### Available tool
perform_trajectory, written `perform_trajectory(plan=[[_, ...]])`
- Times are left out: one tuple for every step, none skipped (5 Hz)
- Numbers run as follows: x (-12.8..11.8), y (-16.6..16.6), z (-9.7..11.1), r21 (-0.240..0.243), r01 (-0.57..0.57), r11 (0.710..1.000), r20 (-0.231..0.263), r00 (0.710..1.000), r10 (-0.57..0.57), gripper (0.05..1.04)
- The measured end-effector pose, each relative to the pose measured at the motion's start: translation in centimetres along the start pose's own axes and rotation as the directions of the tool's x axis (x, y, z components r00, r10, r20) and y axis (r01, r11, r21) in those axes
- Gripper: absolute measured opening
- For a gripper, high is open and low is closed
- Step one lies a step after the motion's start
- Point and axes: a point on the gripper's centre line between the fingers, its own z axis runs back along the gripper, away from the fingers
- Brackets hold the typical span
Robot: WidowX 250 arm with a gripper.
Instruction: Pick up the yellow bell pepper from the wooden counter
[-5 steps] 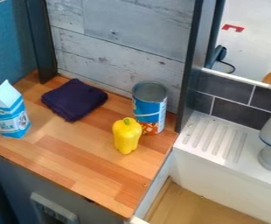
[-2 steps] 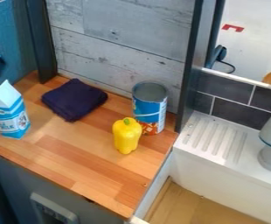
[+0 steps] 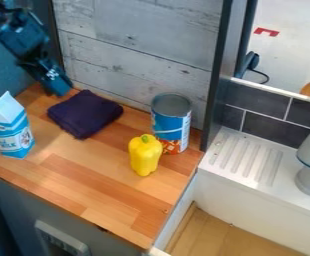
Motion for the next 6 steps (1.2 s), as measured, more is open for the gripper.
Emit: perform_trajectory(plan=[[1.8,-2.2,-3.1,-0.128,0.118,0.985,-0.086,0.988,-0.129,1.001],[2.9,-4.4,-4.9,-0.164,0.169,0.972,-0.133,0.973,-0.191,1.001],[3.2,-6.3,-6.8,-0.136,0.182,0.974,-0.161,0.966,-0.203,1.001],[3.8,-7.9,-7.5,-0.076,0.238,0.968,-0.149,0.957,-0.247,1.001],[3.1,-8.2,-8.8,-0.041,0.265,0.963,-0.111,0.957,-0.268,1.001],[3.5,-9.1,-9.3,-0.037,0.304,0.952,-0.12,0.945,-0.306,1.001]])
